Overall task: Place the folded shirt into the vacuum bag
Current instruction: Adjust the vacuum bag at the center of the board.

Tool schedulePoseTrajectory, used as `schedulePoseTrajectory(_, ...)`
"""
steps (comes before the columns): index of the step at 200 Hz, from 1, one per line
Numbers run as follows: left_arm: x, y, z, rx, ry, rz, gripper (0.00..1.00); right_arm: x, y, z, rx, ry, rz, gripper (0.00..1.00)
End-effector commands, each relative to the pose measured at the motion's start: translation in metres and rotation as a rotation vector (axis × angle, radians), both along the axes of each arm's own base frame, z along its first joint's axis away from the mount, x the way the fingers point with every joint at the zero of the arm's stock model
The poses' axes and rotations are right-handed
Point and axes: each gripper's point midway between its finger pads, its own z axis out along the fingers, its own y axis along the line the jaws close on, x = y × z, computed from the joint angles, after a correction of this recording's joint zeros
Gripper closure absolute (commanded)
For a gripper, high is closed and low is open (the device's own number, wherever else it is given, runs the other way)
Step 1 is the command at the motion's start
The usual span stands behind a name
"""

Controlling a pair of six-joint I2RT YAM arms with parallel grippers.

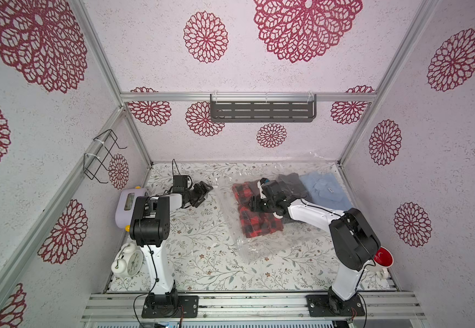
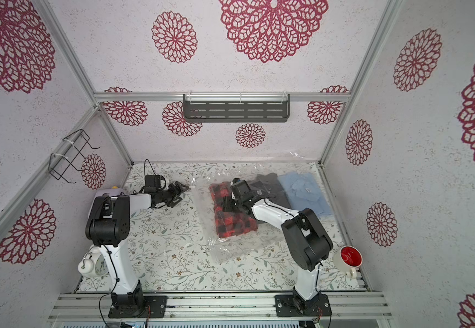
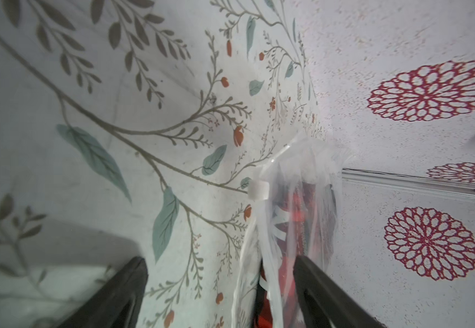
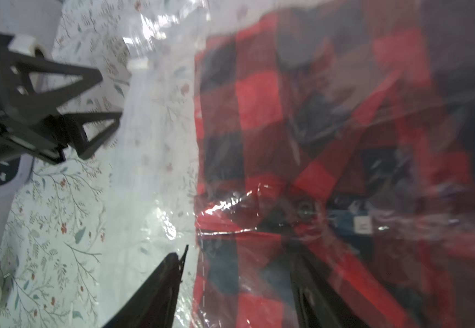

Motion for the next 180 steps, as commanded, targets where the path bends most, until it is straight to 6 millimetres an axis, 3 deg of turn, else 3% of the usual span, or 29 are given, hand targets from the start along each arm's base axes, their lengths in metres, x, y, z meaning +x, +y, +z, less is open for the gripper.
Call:
schedulePoseTrajectory(1, 0.000, -0.009, -0.013, 0.006, 0.031, -0.032, 0.15, -0.011, 0.010, -0.020, 0.037, 0.052, 0.038, 0.37)
schedulePoseTrajectory(22, 0.008, -0.020, -0.012, 0.006, 0.020, -0.058, 0.16, -0.015, 0.010, -0.016, 0.045, 0.049, 0.045, 0.37)
schedulePoseTrajectory(63, 0.031, -0.025, -0.016, 0.018, 0.011, -0.075, 0.17, -0.012, 0.005, 0.039, 0.083, -0.041, 0.037, 0.35)
schedulePoseTrajectory(93, 0.049, -0.025, -0.013, 0.018, -0.011, -0.093, 0.22, -0.003, -0.025, 0.060, 0.042, -0.092, -0.020, 0.33)
schedulePoseTrajectory(148, 0.062, -0.037, -0.012, -0.004, -0.035, -0.128, 0.45, 0.022, -0.119, 0.043, -0.006, -0.070, -0.207, 0.33)
schedulePoseTrajectory(180, 0.063, -0.042, -0.018, -0.010, -0.036, -0.135, 0.55, 0.028, -0.152, 0.009, -0.019, -0.009, -0.264, 0.33)
